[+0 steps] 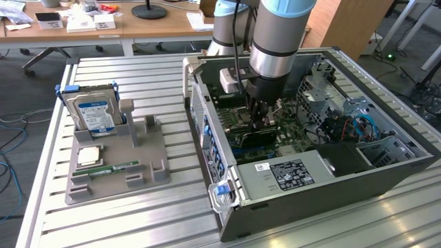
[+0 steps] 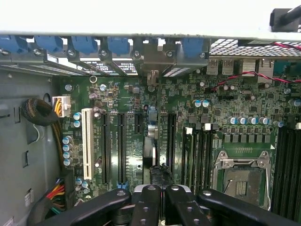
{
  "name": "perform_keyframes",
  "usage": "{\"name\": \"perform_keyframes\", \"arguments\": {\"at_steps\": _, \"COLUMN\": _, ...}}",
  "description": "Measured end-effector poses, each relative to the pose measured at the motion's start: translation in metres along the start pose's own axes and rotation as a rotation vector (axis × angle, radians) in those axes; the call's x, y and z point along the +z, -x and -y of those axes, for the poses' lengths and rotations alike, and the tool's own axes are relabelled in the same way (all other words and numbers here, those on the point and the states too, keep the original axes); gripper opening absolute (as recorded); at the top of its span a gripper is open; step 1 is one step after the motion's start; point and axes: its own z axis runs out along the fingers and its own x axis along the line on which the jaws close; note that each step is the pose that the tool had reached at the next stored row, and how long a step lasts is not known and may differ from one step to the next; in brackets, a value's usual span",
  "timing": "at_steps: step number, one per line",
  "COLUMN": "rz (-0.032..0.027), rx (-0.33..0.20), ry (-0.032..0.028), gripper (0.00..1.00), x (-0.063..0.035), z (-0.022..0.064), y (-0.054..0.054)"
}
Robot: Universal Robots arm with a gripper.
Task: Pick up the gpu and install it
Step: 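Press down on the gpu until it lock into place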
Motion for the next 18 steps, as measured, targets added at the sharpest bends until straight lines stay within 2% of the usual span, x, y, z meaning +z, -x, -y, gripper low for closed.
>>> {"name": "perform_keyframes", "arguments": {"at_steps": 18, "rz": 0.0, "rx": 0.0, "ry": -0.0005, "gripper": 0.1, "x": 0.0027, "z": -0.0005, "y": 0.0013}}
